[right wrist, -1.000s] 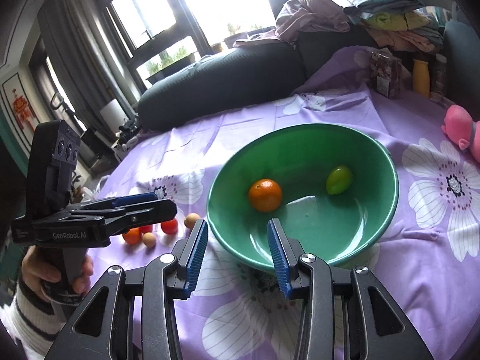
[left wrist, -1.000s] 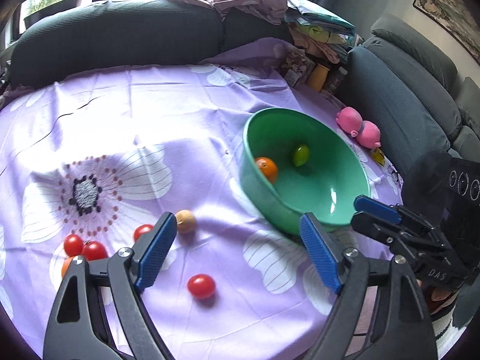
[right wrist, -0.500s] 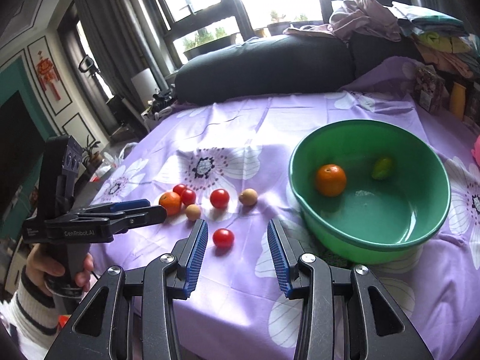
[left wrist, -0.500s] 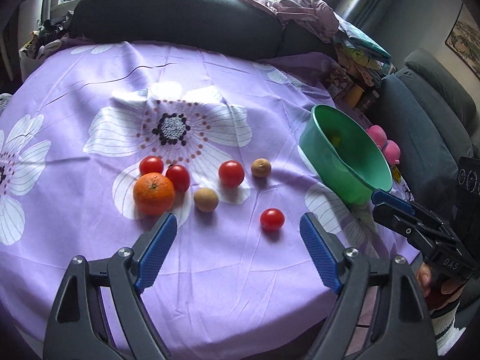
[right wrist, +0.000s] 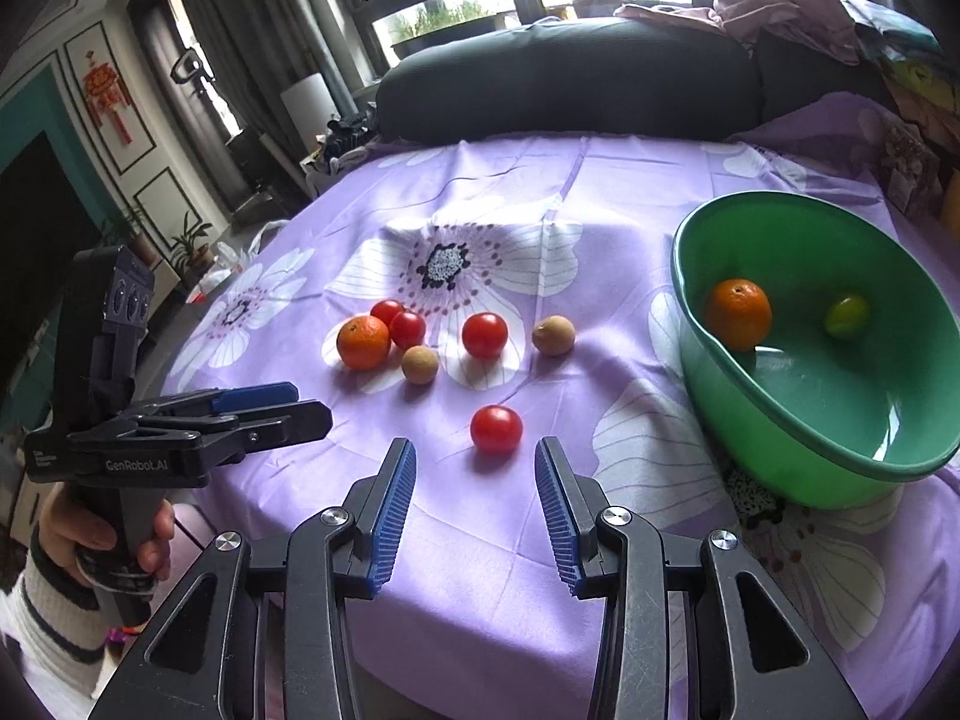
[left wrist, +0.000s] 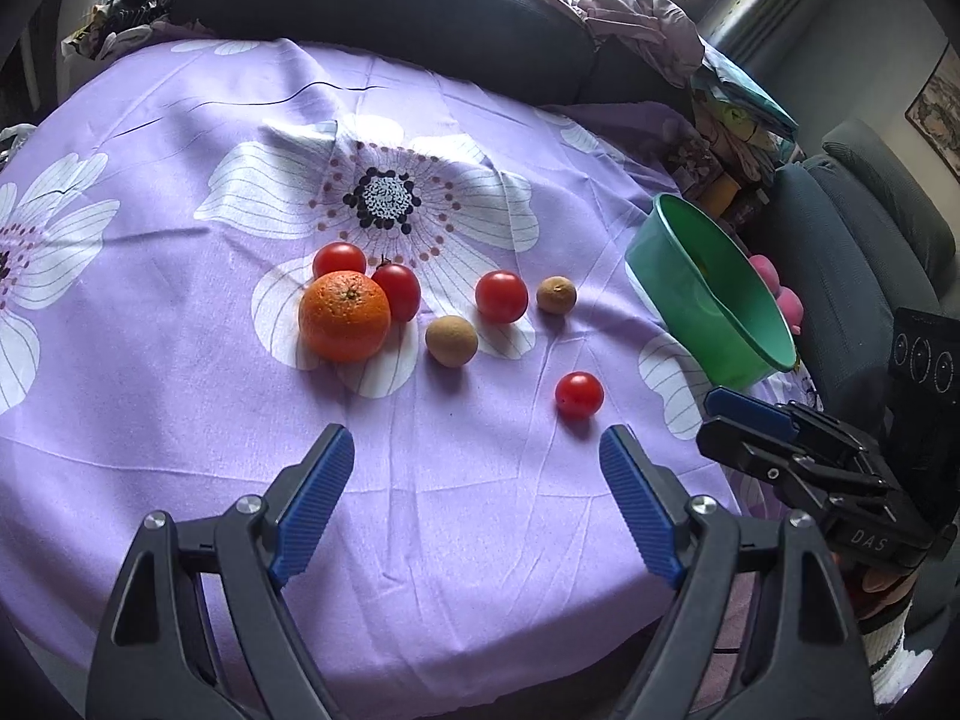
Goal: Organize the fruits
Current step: 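Move the right tool back and close it on a red tomato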
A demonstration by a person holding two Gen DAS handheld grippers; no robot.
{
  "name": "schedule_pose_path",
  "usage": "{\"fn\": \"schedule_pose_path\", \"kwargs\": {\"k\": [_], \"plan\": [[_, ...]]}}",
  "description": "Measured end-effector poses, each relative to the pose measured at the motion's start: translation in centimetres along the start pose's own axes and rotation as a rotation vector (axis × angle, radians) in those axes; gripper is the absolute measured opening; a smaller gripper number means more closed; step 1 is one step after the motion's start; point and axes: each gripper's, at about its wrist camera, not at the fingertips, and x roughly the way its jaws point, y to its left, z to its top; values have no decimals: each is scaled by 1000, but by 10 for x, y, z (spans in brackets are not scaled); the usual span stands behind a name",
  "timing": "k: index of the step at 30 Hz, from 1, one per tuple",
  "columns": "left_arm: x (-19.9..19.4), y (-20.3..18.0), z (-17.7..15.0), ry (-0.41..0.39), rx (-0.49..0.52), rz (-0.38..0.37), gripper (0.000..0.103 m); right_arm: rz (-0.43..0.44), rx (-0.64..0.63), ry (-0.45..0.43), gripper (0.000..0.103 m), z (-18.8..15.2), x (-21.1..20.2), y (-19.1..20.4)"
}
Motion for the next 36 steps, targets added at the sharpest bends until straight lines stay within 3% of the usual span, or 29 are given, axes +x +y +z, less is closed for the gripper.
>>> {"fn": "schedule_pose_path", "kwargs": {"k": [9,23,27,32,36], "plan": [[19,-8,13,20,70,4,81,-29,-23,68,42,1,29,2],[52,-7,35,81,89,21,73,-50,-49,139,42,8,63,-4],[60,-11,41,108,107,15,61,-51,-56,153,42,11,71,-3],[66,-11,46,113,120,35,61,-60,-75,147,42,13,74,-1],[74,-11,46,131,129,47,48,-63,-82,142,42,15,76,-1]]}}
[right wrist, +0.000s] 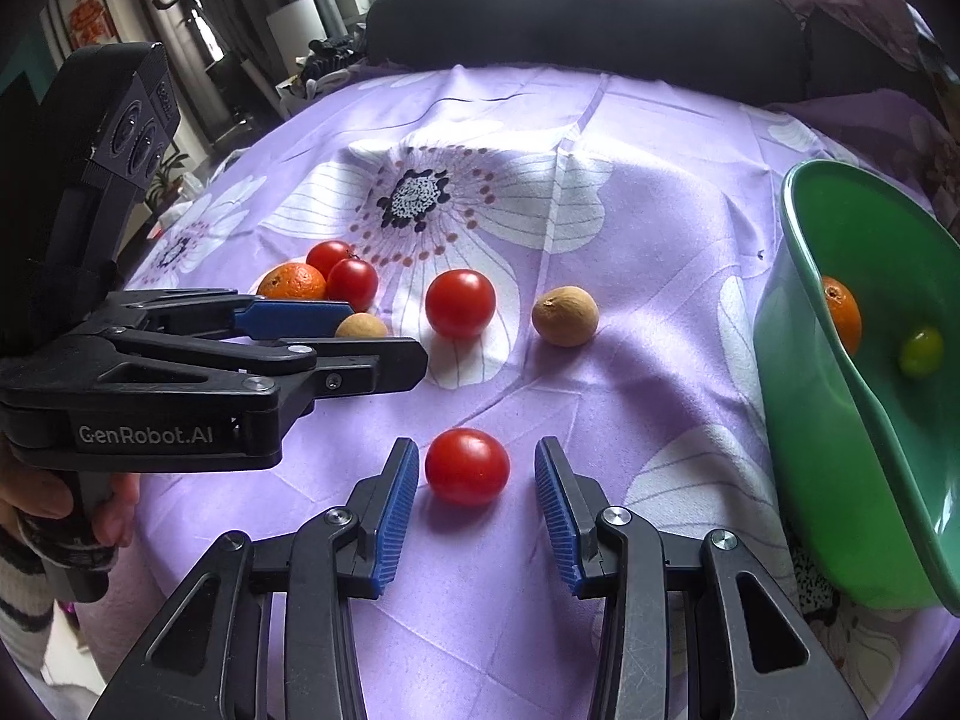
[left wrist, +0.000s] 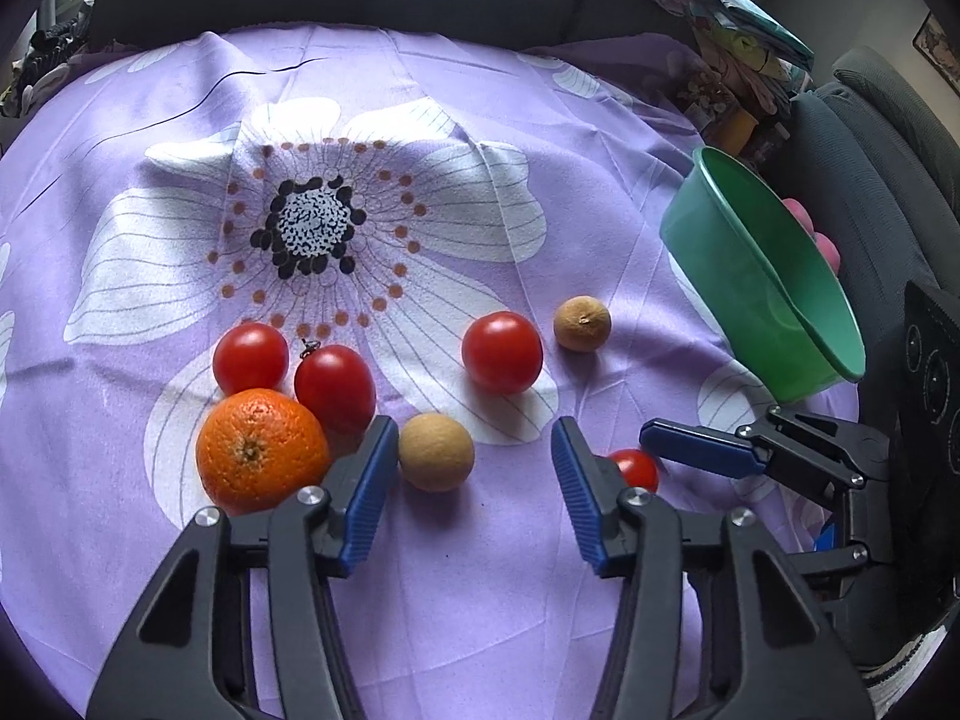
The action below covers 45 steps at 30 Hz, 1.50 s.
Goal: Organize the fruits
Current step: 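Move the right tool back and close it on a red tomato, then carry the red tomato into the green bowl and release it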
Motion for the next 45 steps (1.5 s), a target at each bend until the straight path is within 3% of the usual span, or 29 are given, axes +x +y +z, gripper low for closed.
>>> {"fn": "schedule_pose_path", "kwargs": {"k": [4,6,10,17,30,45], "plan": [[2,1,0,0,4,3,36,-4,-14,-2,41,0,1,1],[3,3,1,-1,-3,6,30,7,-12,3,33,0,3,1],[2,6,1,-3,-8,6,23,16,-7,8,31,-2,5,1],[-5,11,-4,-3,-47,-21,24,39,18,3,30,-4,2,-1],[-33,-23,-14,-49,0,-67,24,37,50,-67,30,-8,-29,-5],[-39,-87,23,-107,112,-147,24,-42,134,-245,30,-8,-94,-46]]}}
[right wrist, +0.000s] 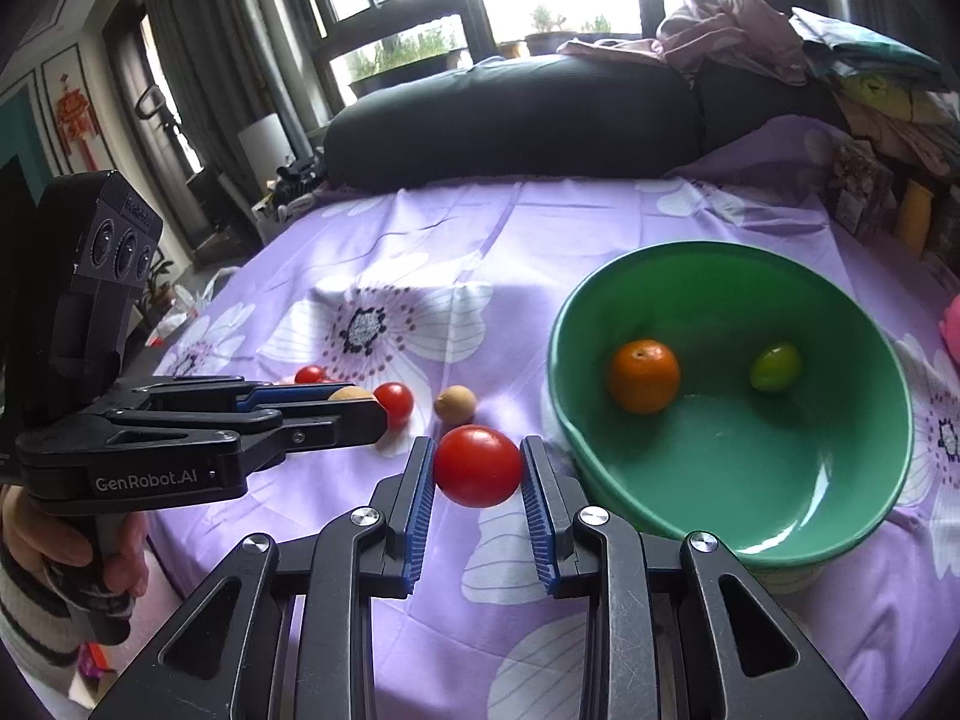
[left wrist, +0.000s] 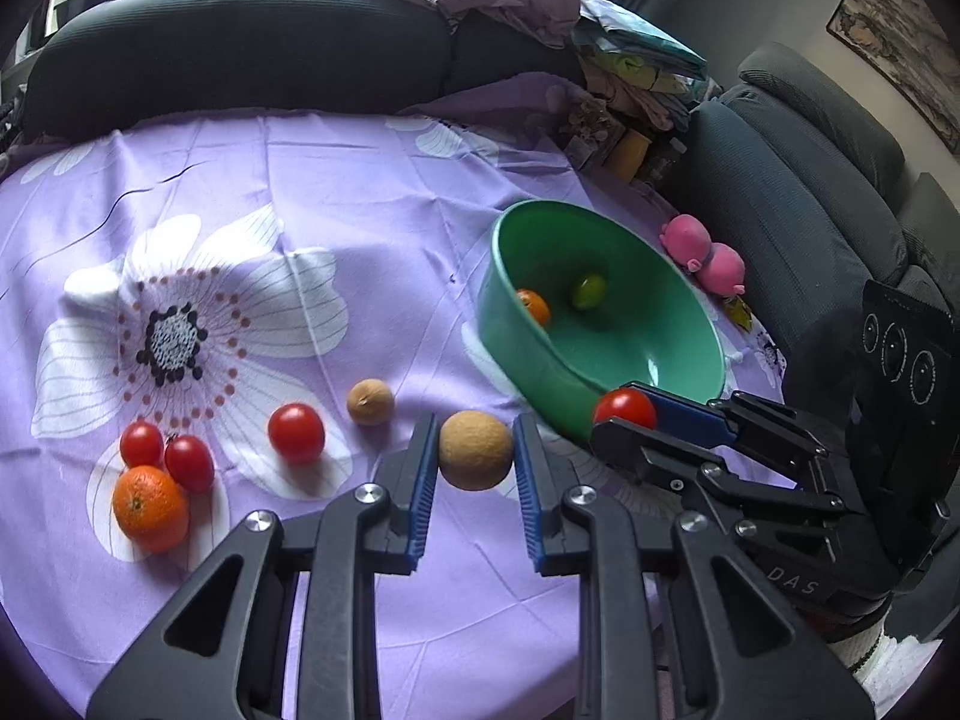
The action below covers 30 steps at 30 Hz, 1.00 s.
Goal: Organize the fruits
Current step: 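Carry the red tomato into the green bowl and release it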
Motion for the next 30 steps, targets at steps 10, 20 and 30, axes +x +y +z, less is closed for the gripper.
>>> {"fn": "schedule_pose_path", "kwargs": {"k": [10,20,30], "plan": [[33,-45,39,3,111,-70,24,-92,70,-76,30,8,-25,-43],[71,-61,39,76,162,-41,24,-145,129,-45,30,0,-18,-72],[46,-45,37,24,93,-3,68,-165,196,-40,31,-4,-25,-84]]}}
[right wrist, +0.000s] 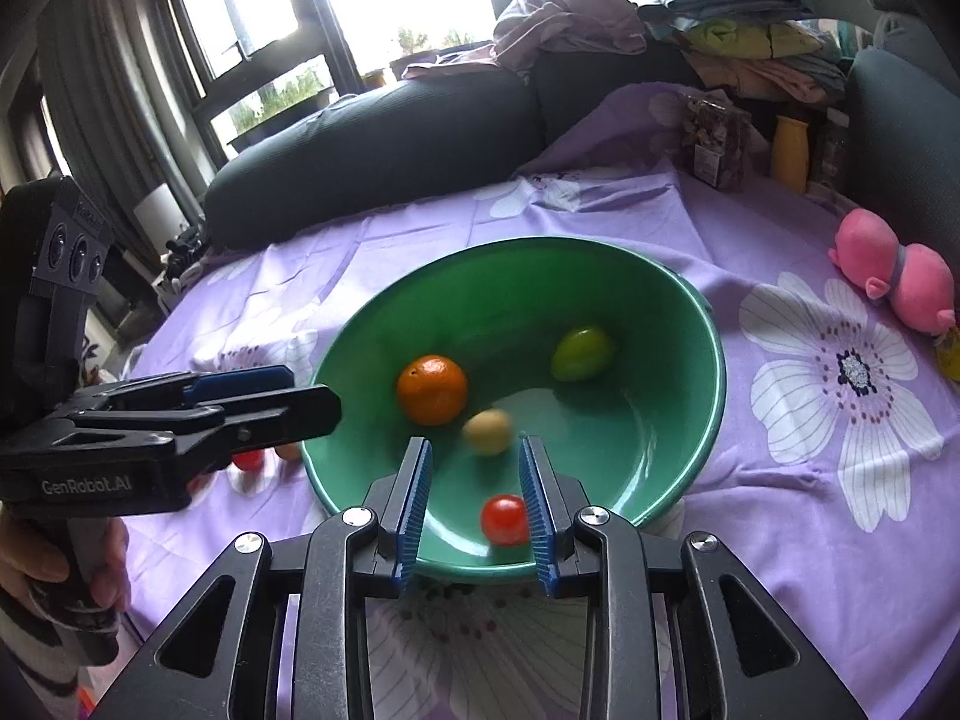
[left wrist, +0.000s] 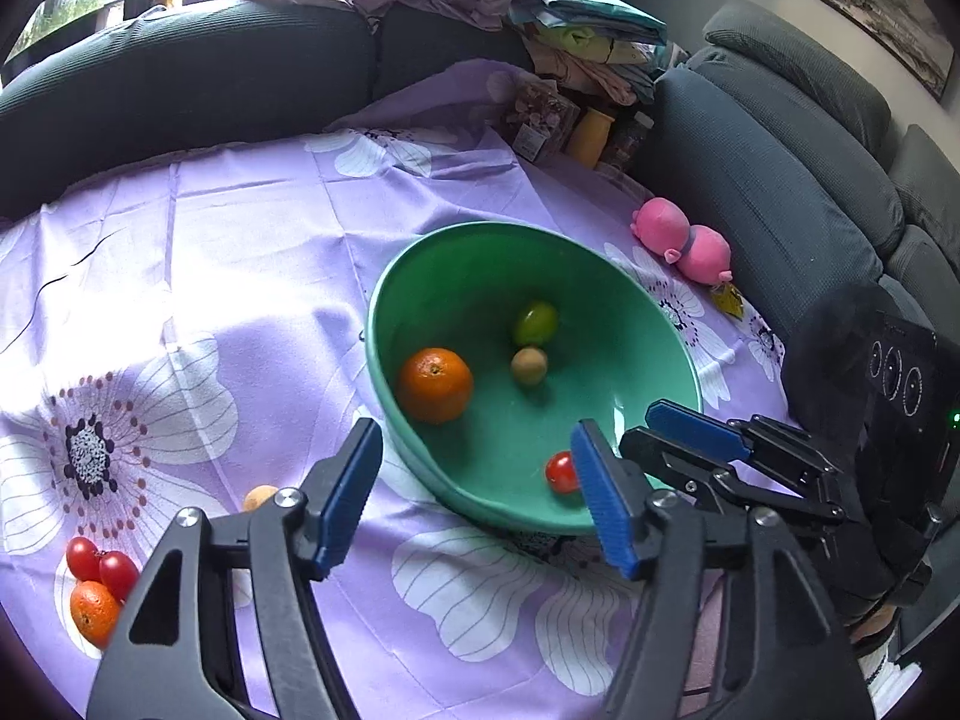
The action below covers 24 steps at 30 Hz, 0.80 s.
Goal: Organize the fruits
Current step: 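Carry the red tomato into the green bowl and release it, then move the right tool back and close it on the brown kiwi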
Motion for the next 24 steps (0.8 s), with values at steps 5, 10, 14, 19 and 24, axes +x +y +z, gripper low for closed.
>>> {"fn": "schedule_pose_path", "kwargs": {"k": [5,10,14,19,24], "plan": [[-21,15,-27,-5,-37,50,76,22,0,-6,31,-4,-10,5],[-41,42,-70,29,-105,107,77,64,-14,-7,31,-10,-18,15],[-71,75,-104,20,-218,161,77,92,-51,9,31,-15,-19,29],[-106,104,-133,-14,-328,215,77,126,-102,42,31,-22,-13,52],[-120,116,-147,-46,-390,212,77,170,-154,91,31,-33,-4,78]]}}
